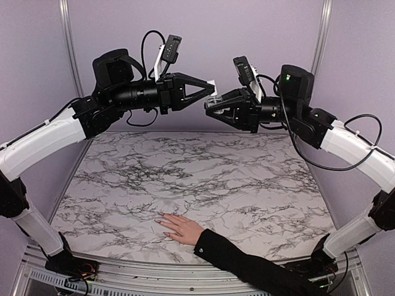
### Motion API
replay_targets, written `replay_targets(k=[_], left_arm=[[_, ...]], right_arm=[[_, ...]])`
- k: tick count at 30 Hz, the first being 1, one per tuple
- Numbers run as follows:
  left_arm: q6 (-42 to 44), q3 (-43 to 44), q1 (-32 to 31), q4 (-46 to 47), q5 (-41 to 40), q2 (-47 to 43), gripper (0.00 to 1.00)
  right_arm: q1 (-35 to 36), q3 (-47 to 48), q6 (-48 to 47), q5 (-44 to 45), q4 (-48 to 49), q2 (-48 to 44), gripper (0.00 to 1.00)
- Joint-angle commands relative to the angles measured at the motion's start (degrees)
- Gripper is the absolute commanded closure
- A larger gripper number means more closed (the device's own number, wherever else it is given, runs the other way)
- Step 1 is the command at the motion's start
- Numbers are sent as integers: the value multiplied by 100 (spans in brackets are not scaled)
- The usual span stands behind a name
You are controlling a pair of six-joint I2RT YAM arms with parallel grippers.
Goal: Paint the nails
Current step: Screw the nail polish bottle.
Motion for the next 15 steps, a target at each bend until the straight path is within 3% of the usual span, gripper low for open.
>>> replay_targets(k=[1, 15], left_arm=[[115, -264, -76, -946, 1348, 344, 99], [54, -43, -19, -1014, 1734, 550, 99]], right_arm=[[-78, 597, 600, -570, 1761, -263, 100], [141, 672, 740, -1015, 1870, -228, 100]])
